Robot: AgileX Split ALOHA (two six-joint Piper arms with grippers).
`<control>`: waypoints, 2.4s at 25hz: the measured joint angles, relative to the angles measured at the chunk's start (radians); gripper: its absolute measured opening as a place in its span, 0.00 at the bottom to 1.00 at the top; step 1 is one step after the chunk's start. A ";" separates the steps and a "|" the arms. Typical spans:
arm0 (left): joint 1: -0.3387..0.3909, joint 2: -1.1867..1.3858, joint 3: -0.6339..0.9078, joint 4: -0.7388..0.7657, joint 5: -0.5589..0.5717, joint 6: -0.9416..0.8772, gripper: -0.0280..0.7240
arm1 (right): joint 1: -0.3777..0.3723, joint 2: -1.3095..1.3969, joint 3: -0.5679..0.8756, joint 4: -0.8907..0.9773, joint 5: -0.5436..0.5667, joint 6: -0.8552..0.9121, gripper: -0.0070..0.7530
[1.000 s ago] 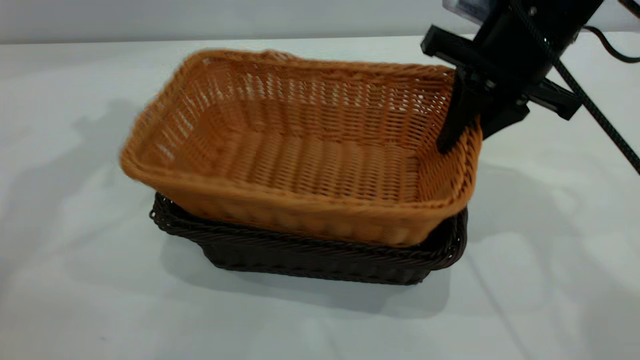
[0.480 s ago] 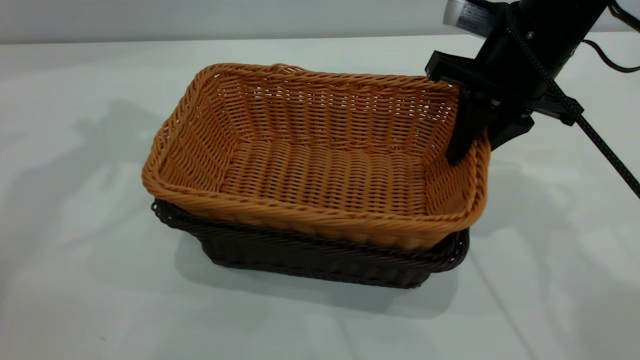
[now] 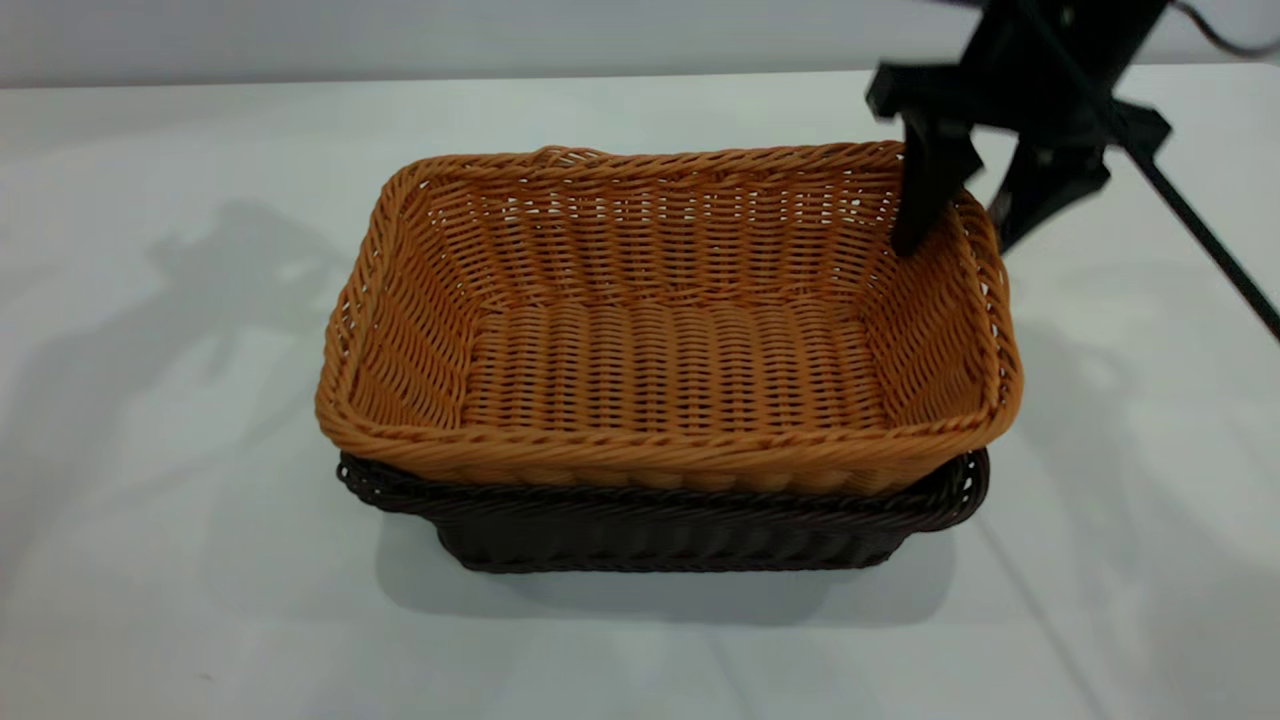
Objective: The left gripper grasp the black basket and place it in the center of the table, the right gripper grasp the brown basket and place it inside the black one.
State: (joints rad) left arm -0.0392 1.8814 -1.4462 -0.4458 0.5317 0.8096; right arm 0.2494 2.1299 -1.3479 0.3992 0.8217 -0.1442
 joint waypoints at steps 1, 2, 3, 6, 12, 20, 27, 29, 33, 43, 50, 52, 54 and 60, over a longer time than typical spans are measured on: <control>0.000 0.000 0.000 0.000 0.000 0.000 0.71 | 0.000 0.000 -0.017 -0.003 0.020 -0.002 0.58; 0.000 0.000 0.000 0.000 0.000 0.000 0.71 | 0.000 -0.002 -0.034 -0.012 0.033 -0.003 0.61; 0.000 0.000 0.000 0.000 0.000 0.000 0.71 | 0.000 -0.006 -0.048 -0.020 0.048 -0.003 0.63; 0.000 -0.005 0.000 0.002 0.002 0.000 0.71 | 0.000 -0.042 -0.079 -0.054 0.072 0.002 0.69; 0.000 -0.127 0.000 0.004 0.047 -0.057 0.71 | 0.000 -0.277 -0.094 -0.073 0.099 0.004 0.72; 0.000 -0.416 0.000 0.006 0.238 -0.231 0.71 | 0.000 -0.740 -0.091 -0.074 0.218 0.004 0.72; 0.000 -0.610 0.000 0.018 0.475 -0.354 0.71 | 0.000 -1.122 0.082 -0.074 0.269 0.004 0.72; 0.000 -0.649 0.000 0.035 0.536 -0.383 0.71 | 0.000 -1.220 0.159 -0.074 0.273 0.004 0.72; 0.000 -0.715 0.022 0.113 0.635 -0.428 0.71 | 0.000 -1.394 0.297 -0.074 0.299 0.004 0.72; 0.000 -0.914 0.312 0.204 0.636 -0.555 0.75 | 0.000 -1.743 0.626 -0.074 0.334 0.004 0.72; 0.000 -1.201 0.610 0.208 0.636 -0.567 0.73 | 0.000 -1.887 0.804 -0.146 0.329 0.004 0.72; 0.000 -1.289 0.676 0.217 0.636 -0.567 0.72 | 0.000 -1.915 0.835 -0.175 0.327 0.011 0.72; 0.000 -1.364 0.727 0.245 0.636 -0.570 0.72 | 0.000 -1.945 0.857 -0.206 0.327 0.023 0.72; 0.000 -1.577 0.848 0.325 0.631 -0.592 0.72 | 0.000 -2.045 0.877 -0.241 0.321 0.038 0.72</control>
State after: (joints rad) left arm -0.0392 0.3049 -0.5984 -0.1212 1.1625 0.2172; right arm 0.2494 0.0853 -0.4705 0.1578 1.1423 -0.1062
